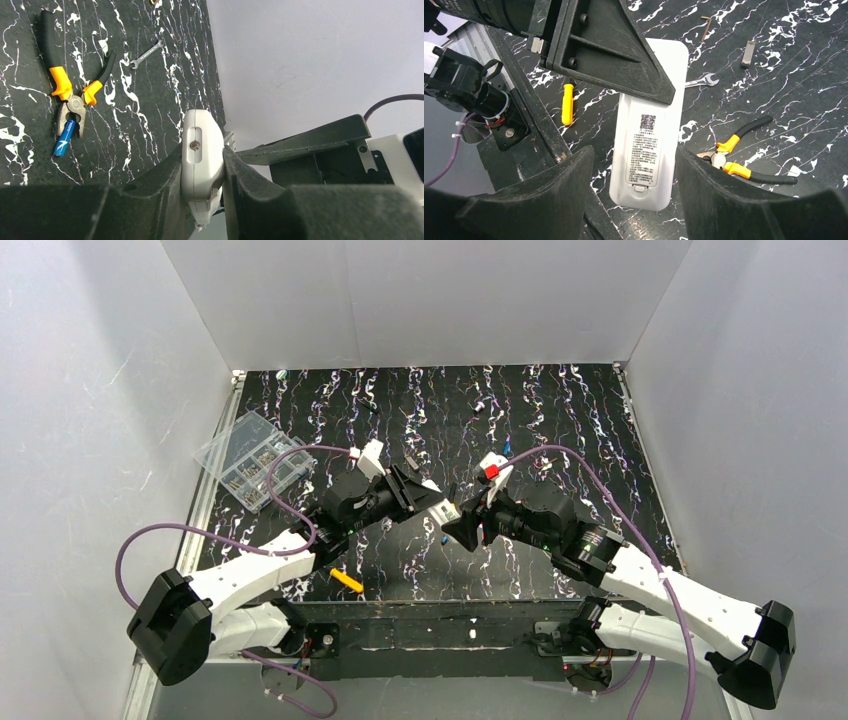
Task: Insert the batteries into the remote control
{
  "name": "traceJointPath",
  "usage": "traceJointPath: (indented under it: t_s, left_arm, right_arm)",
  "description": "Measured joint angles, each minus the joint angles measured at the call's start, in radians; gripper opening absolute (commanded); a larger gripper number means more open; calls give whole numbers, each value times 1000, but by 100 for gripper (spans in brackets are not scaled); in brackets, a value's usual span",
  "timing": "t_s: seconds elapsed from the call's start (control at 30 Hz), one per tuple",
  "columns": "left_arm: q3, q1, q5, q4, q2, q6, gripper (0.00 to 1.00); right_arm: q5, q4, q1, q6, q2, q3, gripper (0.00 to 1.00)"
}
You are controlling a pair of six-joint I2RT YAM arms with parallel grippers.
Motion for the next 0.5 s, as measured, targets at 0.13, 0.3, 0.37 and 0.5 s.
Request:
traceJointPath:
  t_s: [0.13,0.3,0.37,0.5]
  left_arm:
    - [-2,0,-2,0,-2,0,0]
    - [-2,0,-1,1,-2,-4,0]
    - [-2,0,-1,1,-2,-5,0]
    - [-2,0,-1,5,-2,-10,0]
  right_arm:
    - [-9,1,0,2,2,0,70]
    - [-3,20,0,16,24,0,78]
    - [1,29,0,21,33,0,79]
    - [16,38,0,35,67,0,79]
